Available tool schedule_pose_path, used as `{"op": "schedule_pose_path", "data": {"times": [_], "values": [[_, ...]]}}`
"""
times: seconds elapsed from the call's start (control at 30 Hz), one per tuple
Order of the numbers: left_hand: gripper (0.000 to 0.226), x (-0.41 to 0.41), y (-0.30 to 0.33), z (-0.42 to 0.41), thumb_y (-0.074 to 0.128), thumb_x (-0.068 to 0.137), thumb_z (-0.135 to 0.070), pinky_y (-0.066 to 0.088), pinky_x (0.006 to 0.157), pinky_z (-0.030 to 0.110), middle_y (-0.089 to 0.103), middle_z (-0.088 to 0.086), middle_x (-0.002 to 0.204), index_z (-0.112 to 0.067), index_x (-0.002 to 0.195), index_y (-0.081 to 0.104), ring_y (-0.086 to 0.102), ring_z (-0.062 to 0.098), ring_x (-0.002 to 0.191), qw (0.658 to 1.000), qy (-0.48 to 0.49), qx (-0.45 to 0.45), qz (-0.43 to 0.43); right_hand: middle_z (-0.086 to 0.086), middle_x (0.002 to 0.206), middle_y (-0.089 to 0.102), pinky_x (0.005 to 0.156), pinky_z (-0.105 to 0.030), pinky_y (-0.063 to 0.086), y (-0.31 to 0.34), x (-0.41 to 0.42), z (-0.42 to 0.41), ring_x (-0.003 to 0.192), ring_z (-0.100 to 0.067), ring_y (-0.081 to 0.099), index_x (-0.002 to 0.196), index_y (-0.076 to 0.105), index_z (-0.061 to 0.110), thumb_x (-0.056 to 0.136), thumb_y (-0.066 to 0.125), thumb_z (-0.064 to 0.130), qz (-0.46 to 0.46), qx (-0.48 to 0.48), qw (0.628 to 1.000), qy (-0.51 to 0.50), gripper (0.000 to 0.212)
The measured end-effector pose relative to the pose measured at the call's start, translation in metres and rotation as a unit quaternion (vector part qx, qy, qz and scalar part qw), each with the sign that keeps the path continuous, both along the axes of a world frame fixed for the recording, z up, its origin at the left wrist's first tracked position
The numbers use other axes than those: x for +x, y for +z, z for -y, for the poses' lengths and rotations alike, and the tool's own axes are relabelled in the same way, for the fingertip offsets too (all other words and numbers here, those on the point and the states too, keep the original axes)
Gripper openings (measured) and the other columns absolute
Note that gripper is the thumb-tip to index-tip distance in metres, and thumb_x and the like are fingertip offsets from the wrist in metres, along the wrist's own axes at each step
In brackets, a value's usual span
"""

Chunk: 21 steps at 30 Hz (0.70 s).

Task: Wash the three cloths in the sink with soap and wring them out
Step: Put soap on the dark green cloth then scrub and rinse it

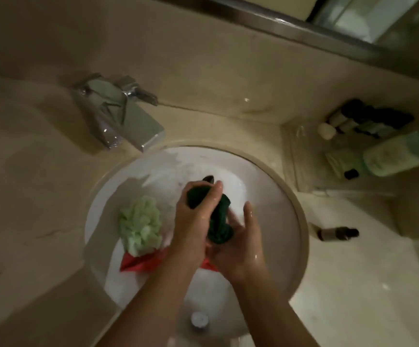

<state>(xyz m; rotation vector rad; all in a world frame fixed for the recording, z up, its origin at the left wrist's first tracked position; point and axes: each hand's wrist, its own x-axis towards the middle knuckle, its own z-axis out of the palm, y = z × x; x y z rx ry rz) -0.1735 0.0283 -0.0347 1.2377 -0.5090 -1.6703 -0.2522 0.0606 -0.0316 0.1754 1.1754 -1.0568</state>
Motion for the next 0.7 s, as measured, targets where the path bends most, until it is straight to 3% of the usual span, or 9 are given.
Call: {"op": "schedule_pose_path", "data": {"times": [0.03, 0.1, 0.2, 0.27, 0.33, 0.43, 0.53, 0.6, 0.7], "values": [[0.026, -0.006, -0.001, -0.009, 0.079, 0.072, -0.037, 0.050, 0.092, 0.031, 0.068, 0.000, 0.109, -0.021, 0.086, 0.065, 0.063, 0.013, 0.107, 0.990, -0.033, -0.076, 0.110, -0.017, 0.130, 0.060, 0.102, -0.052, 0.042, 0.004, -0.001, -0.014, 0.121, -0.039, 0.054, 0.133, 0.057, 0.017, 0.085, 0.044, 0.065, 0.075, -0.012, 0.997, -0.026, 0.069], [0.015, -0.014, -0.010, -0.024, 0.073, 0.081, -0.032, 0.041, 0.105, 0.030, 0.067, -0.006, 0.115, -0.022, 0.087, 0.063, 0.056, 0.006, 0.119, 0.917, -0.089, -0.272, 0.279, -0.018, 0.125, 0.064, 0.101, -0.044, 0.046, 0.013, -0.007, -0.027, 0.116, -0.033, 0.060, 0.124, 0.064, 0.006, 0.093, 0.038, 0.059, 0.110, -0.030, 0.990, -0.078, 0.067], [0.024, -0.020, -0.014, -0.036, 0.066, 0.086, -0.029, 0.043, 0.108, 0.035, 0.071, 0.003, 0.108, -0.010, 0.101, 0.069, 0.063, 0.013, 0.111, 0.810, -0.133, -0.466, 0.331, -0.010, 0.093, 0.072, 0.076, -0.031, 0.059, 0.018, -0.017, -0.030, 0.085, -0.021, 0.072, 0.090, 0.076, 0.007, 0.097, 0.042, 0.039, 0.019, -0.061, 0.988, -0.139, 0.048], [0.029, -0.029, -0.007, -0.042, 0.062, 0.089, -0.032, 0.052, 0.095, 0.032, 0.072, 0.005, 0.105, -0.006, 0.099, 0.071, 0.066, 0.013, 0.101, 0.806, -0.139, -0.486, 0.307, 0.002, 0.074, 0.068, 0.068, -0.023, 0.057, 0.020, -0.015, -0.032, 0.072, -0.010, 0.069, 0.075, 0.074, 0.016, 0.087, 0.061, 0.040, -0.046, -0.112, 0.984, -0.131, 0.030], [0.028, -0.043, 0.008, -0.045, 0.062, 0.088, -0.037, 0.057, 0.083, 0.034, 0.074, 0.000, 0.089, -0.012, 0.083, 0.073, 0.069, 0.013, 0.088, 0.880, -0.101, -0.382, 0.263, 0.008, 0.074, 0.067, 0.075, -0.024, 0.053, 0.019, -0.010, -0.031, 0.076, -0.006, 0.065, 0.083, 0.069, 0.022, 0.076, 0.068, 0.058, -0.156, -0.109, 0.976, -0.110, 0.037], [0.041, -0.059, 0.031, -0.029, 0.068, 0.086, -0.040, 0.060, 0.070, 0.036, 0.065, 0.002, 0.058, -0.018, 0.051, 0.061, 0.069, 0.018, 0.065, 0.989, -0.015, -0.065, 0.134, -0.007, 0.082, 0.071, 0.076, -0.033, 0.055, 0.016, -0.010, -0.017, 0.079, -0.016, 0.070, 0.087, 0.071, 0.012, 0.095, 0.045, 0.055, -0.151, -0.063, 0.980, -0.111, 0.051], [0.052, -0.057, 0.032, -0.009, 0.068, 0.085, -0.046, 0.056, 0.069, 0.033, 0.059, 0.002, 0.050, -0.016, 0.046, 0.051, 0.064, 0.018, 0.059, 0.990, 0.056, 0.103, 0.076, -0.010, 0.082, 0.067, 0.082, -0.043, 0.054, 0.008, -0.008, -0.004, 0.082, -0.025, 0.067, 0.079, 0.065, 0.017, 0.095, 0.048, 0.045, -0.229, -0.023, 0.972, -0.042, 0.037], [0.053, -0.055, 0.024, 0.002, 0.065, 0.086, -0.050, 0.052, 0.068, 0.035, 0.053, -0.001, 0.050, -0.013, 0.052, 0.047, 0.055, 0.019, 0.057, 0.983, 0.062, 0.149, 0.082, -0.007, 0.074, 0.055, 0.066, -0.039, 0.051, 0.003, -0.005, 0.002, 0.074, -0.025, 0.056, 0.069, 0.050, 0.025, 0.095, 0.047, 0.023, -0.335, 0.010, 0.942, 0.001, 0.027], [0.045, -0.052, 0.014, 0.010, 0.059, 0.091, -0.047, 0.054, 0.076, 0.039, 0.057, 0.004, 0.067, -0.012, 0.064, 0.052, 0.058, 0.020, 0.070, 0.977, 0.042, 0.198, 0.066, -0.003, 0.059, 0.046, 0.045, -0.023, 0.039, 0.004, -0.007, 0.001, 0.054, -0.012, 0.046, 0.063, 0.045, 0.015, 0.094, 0.041, 0.013, -0.428, -0.019, 0.903, 0.041, 0.032]]}}
